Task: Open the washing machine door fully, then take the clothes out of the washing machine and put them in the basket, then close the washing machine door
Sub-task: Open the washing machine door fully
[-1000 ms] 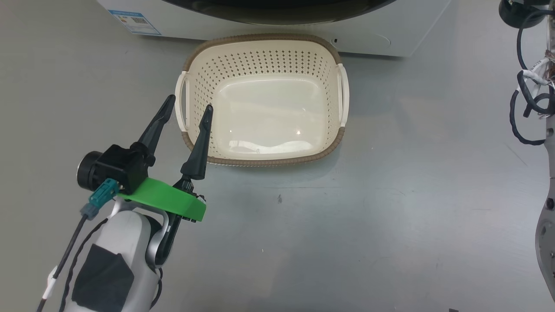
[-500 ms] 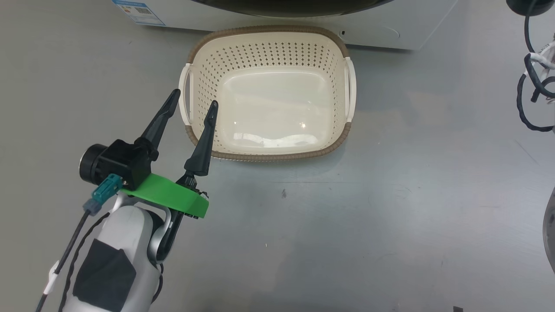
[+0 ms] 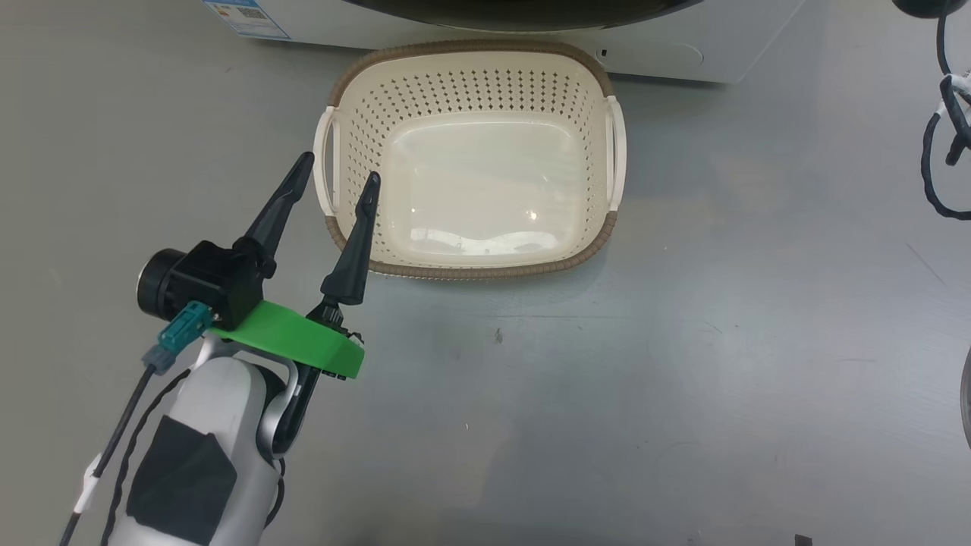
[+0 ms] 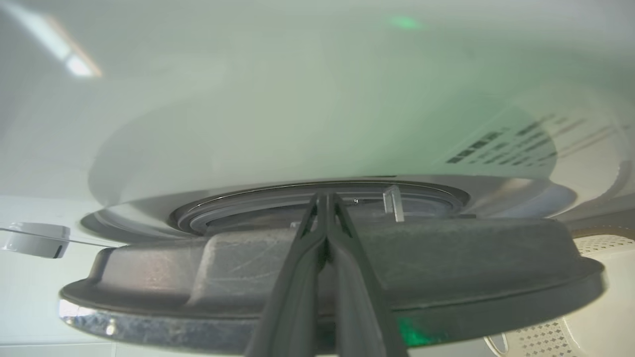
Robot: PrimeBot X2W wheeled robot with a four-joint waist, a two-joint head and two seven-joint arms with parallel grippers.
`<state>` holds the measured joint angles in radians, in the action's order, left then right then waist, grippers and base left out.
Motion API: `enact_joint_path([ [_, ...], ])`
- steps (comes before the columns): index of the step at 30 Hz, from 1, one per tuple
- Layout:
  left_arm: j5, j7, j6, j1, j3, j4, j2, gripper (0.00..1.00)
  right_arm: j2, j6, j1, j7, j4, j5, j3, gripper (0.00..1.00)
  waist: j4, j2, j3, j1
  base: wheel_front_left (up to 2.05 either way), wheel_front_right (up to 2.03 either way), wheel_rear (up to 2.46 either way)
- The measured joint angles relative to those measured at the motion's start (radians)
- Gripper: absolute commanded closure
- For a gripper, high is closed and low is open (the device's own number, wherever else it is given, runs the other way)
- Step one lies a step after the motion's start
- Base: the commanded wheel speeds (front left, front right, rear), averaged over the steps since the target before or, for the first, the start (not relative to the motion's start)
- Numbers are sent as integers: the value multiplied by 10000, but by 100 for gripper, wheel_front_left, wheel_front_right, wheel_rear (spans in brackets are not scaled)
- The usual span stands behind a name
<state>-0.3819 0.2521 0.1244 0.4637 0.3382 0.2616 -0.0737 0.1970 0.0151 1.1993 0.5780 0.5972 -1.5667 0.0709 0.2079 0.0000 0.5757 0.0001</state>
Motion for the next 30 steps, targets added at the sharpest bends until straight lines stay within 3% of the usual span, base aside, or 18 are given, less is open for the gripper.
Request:
enact_joint_path([
  [30, 157, 0, 0, -83, -274, 522, 79, 0, -263, -859, -1313, 1885, 460, -968, 176, 100, -311, 0, -911, 0, 0, 0, 0],
])
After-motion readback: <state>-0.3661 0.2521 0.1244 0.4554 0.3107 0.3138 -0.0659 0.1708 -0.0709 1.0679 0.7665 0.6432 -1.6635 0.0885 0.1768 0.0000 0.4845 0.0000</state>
